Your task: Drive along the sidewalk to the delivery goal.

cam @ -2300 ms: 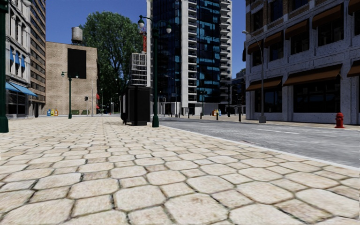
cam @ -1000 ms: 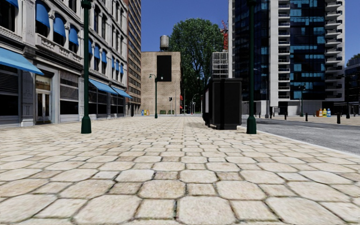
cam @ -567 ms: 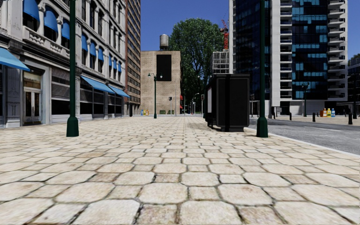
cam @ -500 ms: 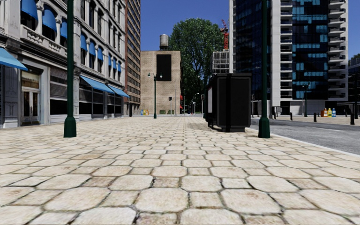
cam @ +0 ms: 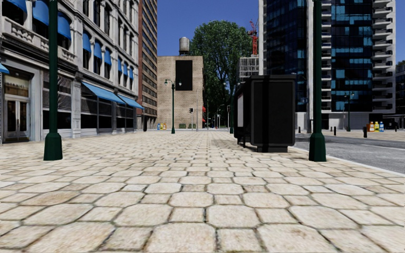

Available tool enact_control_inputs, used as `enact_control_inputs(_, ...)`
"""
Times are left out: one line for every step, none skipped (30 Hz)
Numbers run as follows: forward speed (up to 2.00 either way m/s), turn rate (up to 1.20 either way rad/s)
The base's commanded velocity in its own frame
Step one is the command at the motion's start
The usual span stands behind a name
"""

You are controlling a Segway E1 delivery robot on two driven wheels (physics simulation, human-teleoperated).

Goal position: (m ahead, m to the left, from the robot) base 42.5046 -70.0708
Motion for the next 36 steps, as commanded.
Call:
enact_control_inputs(2.00, 0.00)
enact_control_inputs(2.00, 0.00)
enact_control_inputs(2.00, 0.00)
enact_control_inputs(2.00, 0.00)
enact_control_inputs(2.00, 0.00)
enact_control_inputs(2.00, 0.00)
enact_control_inputs(2.00, 0.00)
enact_control_inputs(2.00, 0.00)
enact_control_inputs(2.00, 0.00)
enact_control_inputs(2.00, 0.00)
enact_control_inputs(2.00, 0.00)
enact_control_inputs(2.00, 0.00)
enact_control_inputs(2.00, 0.00)
enact_control_inputs(2.00, 0.00)
enact_control_inputs(2.00, 0.00)
enact_control_inputs(2.00, 0.00)
enact_control_inputs(2.00, 0.00)
enact_control_inputs(2.00, 0.00)
enact_control_inputs(2.00, 0.00)
enact_control_inputs(2.00, 0.00)
enact_control_inputs(2.00, 0.00)
enact_control_inputs(2.00, 0.00)
enact_control_inputs(2.00, 0.00)
enact_control_inputs(2.00, 0.00)
enact_control_inputs(2.00, 0.00)
enact_control_inputs(2.00, 0.00)
enact_control_inputs(2.00, 0.00)
enact_control_inputs(2.00, 0.00)
enact_control_inputs(2.00, 0.00)
enact_control_inputs(2.00, 0.00)
enact_control_inputs(2.00, 0.00)
enact_control_inputs(2.00, 0.00)
enact_control_inputs(2.00, 0.00)
enact_control_inputs(2.00, 0.00)
enact_control_inputs(2.00, 0.00)
enact_control_inputs(2.00, 0.00)
